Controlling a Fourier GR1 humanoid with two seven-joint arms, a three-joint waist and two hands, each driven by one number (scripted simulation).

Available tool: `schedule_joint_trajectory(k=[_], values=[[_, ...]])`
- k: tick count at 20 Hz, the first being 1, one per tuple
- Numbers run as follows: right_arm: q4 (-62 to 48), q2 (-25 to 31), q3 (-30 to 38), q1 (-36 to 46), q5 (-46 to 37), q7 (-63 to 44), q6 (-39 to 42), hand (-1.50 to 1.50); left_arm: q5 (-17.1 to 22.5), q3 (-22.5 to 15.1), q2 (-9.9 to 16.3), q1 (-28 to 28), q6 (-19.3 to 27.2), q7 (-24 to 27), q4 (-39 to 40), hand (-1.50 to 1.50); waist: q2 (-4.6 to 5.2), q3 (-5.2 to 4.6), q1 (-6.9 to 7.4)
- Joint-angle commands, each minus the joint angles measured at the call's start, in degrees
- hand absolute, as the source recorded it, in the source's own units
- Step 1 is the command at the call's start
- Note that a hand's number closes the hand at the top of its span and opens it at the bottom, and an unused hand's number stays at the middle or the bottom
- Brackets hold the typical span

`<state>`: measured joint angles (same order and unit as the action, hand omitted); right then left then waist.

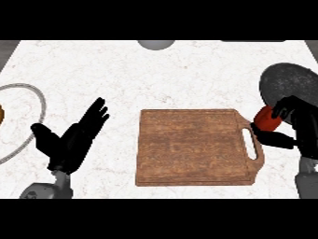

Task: Pick the bell pepper from the cutting board and place it in the pan

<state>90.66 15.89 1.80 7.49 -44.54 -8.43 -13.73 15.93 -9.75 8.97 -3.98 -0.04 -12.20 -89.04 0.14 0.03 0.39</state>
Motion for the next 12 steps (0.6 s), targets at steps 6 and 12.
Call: schedule_joint_trajectory(k=[6,12], values=[[-27.38,3.7,11.29,15.53,-0.55,10.45,-13.86,1.5,0.73,1.19,0.06,-1.7,-1.2,-2.94,-0.98,0.0,0.17,0.03,0.55],[-48.35,7.29,20.39,24.53,7.45,24.84,-22.55,1.5,-0.43,1.35,-0.16,-1.6,-2.15,0.06,1.12,0.0,0.59,0.14,1.38]])
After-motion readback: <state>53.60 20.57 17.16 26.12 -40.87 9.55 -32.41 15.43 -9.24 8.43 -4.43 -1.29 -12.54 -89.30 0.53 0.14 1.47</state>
